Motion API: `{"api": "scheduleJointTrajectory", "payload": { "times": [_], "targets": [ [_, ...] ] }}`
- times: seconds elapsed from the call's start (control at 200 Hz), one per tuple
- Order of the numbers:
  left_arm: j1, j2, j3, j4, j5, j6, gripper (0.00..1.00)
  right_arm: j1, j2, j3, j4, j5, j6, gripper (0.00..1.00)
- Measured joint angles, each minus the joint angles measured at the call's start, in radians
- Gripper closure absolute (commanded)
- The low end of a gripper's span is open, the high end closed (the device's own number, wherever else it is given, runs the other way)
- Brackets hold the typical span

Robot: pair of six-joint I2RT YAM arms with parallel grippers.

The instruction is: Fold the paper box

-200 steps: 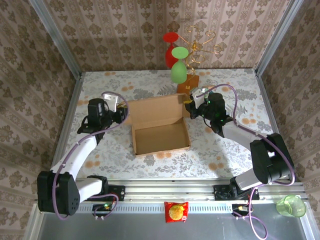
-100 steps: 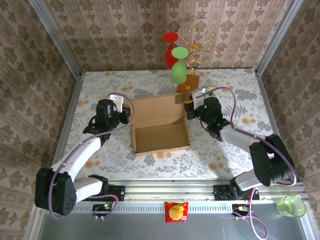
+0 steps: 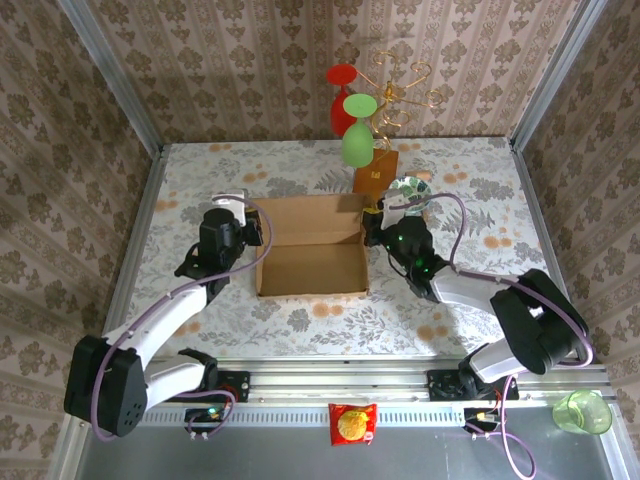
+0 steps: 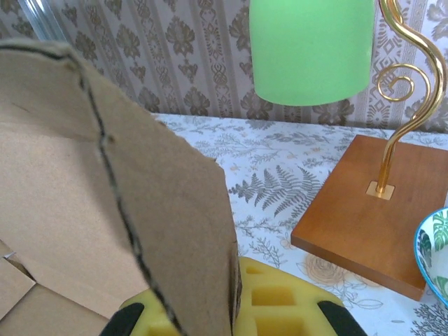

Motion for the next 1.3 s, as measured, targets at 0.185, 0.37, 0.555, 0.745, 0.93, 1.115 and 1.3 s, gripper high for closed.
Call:
{"api": "scheduleJointTrajectory", "payload": {
  "times": [0.185,0.37,0.555,0.745,0.93,1.115,1.3],
  "targets": [
    [0.000,-0.008,-0.057,0.113,-0.014,-0.034,1.00,0.034,0.052,-0.007,0.097,0.079,0.026,1.00],
    [0.000,-0.026,-0.146,0.205,-0.016,-0.058,1.00,0.054,0.123,-0.041,0.247,0.113,0.038,1.00],
    [0.000,-0.061,-0.238,0.318,-0.016,-0.066,1.00,0.077,0.179,-0.068,0.381,0.139,0.049,1.00],
    [0.000,-0.092,-0.313,0.412,-0.013,-0.079,1.00,0.104,0.195,-0.091,0.443,0.171,0.049,1.00],
    [-0.008,-0.128,-0.349,0.434,-0.021,-0.097,1.00,0.145,0.194,-0.096,0.446,0.234,0.053,1.00],
    [-0.034,-0.164,-0.377,0.436,-0.050,-0.116,1.00,0.193,0.186,-0.097,0.435,0.336,0.061,1.00],
    [-0.067,-0.189,-0.411,0.465,-0.079,-0.117,1.00,0.214,0.208,-0.112,0.489,0.387,0.079,1.00]
  ]
}}
